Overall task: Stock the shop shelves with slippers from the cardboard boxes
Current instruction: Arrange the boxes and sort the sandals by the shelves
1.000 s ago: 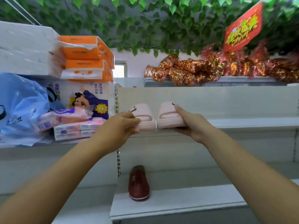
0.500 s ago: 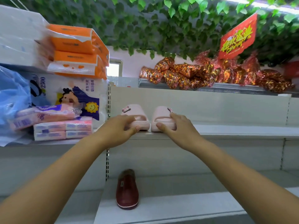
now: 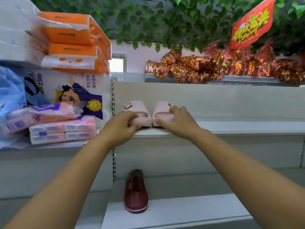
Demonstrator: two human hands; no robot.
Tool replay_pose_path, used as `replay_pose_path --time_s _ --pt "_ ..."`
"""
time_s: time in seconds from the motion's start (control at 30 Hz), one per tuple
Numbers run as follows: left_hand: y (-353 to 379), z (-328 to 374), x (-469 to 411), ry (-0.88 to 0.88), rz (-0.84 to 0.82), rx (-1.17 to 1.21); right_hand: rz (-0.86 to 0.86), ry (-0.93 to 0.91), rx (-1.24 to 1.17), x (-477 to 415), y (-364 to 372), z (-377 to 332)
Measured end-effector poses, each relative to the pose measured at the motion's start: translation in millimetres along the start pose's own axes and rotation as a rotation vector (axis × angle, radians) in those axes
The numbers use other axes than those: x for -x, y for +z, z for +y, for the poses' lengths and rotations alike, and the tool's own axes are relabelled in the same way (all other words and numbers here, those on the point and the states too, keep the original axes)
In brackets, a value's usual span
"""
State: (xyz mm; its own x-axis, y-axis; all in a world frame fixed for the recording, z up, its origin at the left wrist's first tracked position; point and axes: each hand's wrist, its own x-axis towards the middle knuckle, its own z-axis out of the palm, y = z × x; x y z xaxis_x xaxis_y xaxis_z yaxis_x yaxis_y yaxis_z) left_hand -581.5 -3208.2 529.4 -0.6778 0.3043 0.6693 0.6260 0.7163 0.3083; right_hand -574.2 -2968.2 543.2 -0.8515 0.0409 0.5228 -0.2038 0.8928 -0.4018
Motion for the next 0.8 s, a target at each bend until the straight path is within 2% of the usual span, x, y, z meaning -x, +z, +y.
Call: replay_pose_path --time_s 0.1,0.33,0.5,0.8 --pt "-1 1 1 -0.017 -0.002 0.009 0.078 -0.005 -0.044 2 4 4" --pt "7 4 -1 -0.04 0.086 -0.173 0.183 -0.045 -0.097 1 7 8" --pt "5 4 2 -0.003 0.113 -0.075 0.019 0.028 -0.027 -3 4 3" --pt "4 0 9 0.05 0.188 -0.07 0.03 -0.039 -0.106 8 1 0"
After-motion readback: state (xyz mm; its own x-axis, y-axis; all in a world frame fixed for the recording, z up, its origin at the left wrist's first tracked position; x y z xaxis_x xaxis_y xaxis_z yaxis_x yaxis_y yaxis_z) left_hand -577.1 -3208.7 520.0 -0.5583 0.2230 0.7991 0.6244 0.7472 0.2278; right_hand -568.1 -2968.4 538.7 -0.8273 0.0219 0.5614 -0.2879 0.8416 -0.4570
